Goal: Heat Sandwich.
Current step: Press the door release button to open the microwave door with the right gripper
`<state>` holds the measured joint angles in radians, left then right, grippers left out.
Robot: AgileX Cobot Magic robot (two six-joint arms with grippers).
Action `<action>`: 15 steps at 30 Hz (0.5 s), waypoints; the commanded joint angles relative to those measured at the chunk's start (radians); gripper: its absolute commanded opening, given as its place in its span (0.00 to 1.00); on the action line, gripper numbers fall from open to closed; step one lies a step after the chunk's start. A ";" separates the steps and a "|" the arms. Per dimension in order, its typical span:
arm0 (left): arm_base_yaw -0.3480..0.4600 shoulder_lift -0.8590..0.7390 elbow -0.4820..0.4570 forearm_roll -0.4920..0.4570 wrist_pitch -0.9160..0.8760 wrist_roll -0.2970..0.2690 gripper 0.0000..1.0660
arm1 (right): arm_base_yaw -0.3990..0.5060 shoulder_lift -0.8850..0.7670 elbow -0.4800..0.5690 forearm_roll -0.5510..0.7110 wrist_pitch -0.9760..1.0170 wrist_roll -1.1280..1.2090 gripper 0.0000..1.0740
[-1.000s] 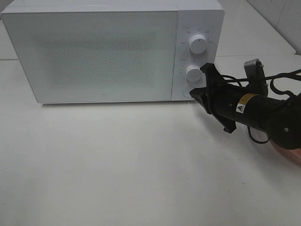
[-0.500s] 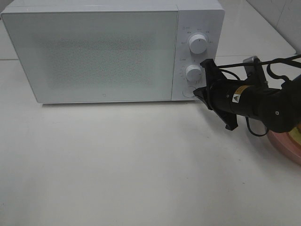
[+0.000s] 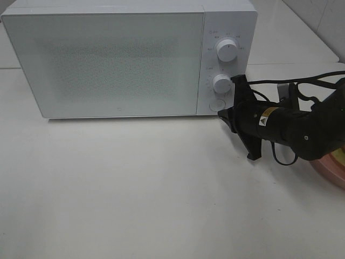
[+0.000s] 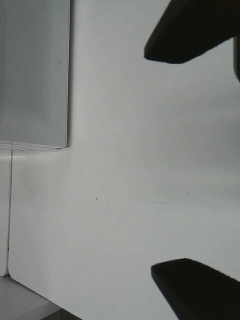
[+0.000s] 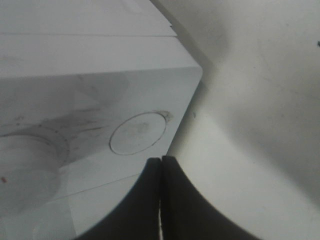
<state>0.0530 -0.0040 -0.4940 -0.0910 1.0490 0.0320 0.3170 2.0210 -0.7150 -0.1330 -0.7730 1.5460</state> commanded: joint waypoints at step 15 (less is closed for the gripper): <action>0.000 -0.023 0.003 -0.005 -0.015 0.000 0.96 | 0.023 0.070 -0.089 0.081 -0.038 -0.011 0.00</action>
<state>0.0530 -0.0040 -0.4940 -0.0910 1.0490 0.0320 0.3380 2.0870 -0.7900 -0.0570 -0.7970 1.5450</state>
